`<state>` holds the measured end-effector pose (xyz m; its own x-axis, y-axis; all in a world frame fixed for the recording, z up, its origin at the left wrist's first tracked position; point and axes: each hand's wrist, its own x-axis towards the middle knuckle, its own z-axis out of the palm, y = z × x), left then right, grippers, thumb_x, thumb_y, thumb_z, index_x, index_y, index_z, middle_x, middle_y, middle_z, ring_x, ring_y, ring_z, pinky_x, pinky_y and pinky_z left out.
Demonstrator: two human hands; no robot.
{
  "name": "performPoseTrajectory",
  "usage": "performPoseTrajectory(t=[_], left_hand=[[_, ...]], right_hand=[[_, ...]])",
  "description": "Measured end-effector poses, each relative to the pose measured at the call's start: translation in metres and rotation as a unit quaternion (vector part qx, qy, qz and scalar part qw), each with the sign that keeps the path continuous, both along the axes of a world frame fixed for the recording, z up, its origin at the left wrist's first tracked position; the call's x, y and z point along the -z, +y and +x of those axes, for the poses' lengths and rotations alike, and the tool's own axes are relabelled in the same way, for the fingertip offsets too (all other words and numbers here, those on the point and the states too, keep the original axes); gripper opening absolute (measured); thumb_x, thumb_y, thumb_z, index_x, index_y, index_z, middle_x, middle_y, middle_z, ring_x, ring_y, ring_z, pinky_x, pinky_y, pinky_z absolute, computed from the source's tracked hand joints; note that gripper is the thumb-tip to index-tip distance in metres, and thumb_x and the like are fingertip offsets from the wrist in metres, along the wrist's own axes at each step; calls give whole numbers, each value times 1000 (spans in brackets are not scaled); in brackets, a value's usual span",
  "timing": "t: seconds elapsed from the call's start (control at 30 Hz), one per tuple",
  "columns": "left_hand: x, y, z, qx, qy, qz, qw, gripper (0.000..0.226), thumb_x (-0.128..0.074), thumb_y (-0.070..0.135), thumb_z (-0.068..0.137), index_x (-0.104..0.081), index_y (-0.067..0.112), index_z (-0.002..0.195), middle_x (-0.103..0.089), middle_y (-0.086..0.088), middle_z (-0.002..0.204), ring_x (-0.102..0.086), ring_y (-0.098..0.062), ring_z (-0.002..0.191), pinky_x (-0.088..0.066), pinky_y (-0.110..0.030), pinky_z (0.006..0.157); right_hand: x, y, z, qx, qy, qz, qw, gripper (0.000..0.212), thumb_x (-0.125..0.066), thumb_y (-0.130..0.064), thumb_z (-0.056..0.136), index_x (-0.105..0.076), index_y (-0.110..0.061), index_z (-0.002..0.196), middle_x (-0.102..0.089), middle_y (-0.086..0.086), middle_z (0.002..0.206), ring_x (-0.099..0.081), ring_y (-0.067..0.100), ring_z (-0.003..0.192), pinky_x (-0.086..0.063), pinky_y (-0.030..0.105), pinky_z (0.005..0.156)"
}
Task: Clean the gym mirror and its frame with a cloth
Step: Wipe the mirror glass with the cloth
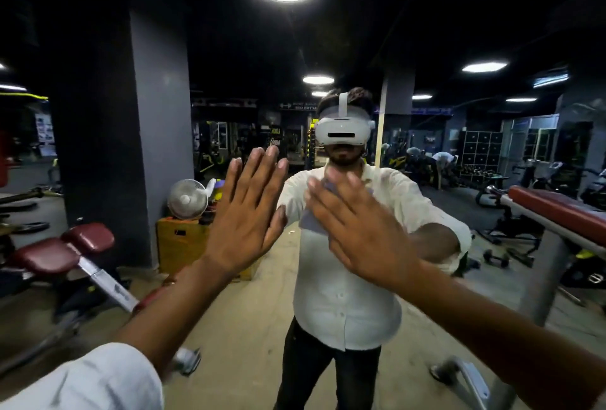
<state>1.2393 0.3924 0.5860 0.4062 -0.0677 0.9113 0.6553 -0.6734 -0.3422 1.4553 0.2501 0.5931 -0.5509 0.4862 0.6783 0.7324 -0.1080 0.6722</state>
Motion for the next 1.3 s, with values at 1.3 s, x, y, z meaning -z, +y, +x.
performPoseTrajectory(t=[1.3], left_hand=[[-41, -11, 1, 55, 90, 47, 993, 78, -54, 34, 102, -22, 8, 168, -12, -14, 178, -11, -32, 165, -22, -62, 129]], right_hand=[[-37, -29, 14, 12, -3, -7, 1000, 72, -60, -22, 99, -31, -5, 163, -22, 15, 173, -13, 41, 161, -20, 60, 128]])
